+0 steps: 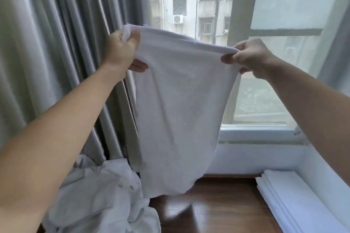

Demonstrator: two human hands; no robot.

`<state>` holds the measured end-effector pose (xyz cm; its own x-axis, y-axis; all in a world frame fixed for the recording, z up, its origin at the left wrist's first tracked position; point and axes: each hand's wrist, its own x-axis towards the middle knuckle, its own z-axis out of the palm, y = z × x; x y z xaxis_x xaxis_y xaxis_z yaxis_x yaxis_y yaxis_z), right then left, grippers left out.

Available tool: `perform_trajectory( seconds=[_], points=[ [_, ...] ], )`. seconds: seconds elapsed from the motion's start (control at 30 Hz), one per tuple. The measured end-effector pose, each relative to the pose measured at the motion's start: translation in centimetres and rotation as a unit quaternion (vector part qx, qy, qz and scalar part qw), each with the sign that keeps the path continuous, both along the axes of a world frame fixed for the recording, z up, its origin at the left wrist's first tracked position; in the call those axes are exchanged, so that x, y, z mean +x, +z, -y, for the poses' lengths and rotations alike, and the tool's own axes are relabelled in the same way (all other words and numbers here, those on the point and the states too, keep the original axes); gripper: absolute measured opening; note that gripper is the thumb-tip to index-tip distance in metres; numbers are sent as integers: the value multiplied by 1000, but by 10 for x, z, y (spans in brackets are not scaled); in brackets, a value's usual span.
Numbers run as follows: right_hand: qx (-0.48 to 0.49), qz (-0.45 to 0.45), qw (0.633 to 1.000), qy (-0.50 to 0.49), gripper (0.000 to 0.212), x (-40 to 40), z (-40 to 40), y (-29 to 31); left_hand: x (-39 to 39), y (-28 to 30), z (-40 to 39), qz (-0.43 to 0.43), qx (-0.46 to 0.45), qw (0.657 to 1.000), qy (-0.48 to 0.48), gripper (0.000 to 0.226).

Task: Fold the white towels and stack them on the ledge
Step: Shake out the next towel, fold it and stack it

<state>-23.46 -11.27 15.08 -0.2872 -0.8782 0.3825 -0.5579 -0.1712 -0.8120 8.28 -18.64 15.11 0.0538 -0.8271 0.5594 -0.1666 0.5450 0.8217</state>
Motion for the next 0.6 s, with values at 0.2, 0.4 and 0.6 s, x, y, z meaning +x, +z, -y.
perform_trajectory(
  seconds=[0.2, 0.4, 0.6],
  points=[
    [29, 258, 966, 12, 29, -47, 4, 20, -19, 12, 23, 81, -11, 996, 40, 29],
    [27, 260, 965, 13, 11, -77, 9, 16, -31, 10, 28, 63, 110, 991, -46, 20],
    [-36, 263, 964, 12, 14, -99, 14, -4, -48, 6, 26, 61, 89, 994, -35, 23]
  ],
)
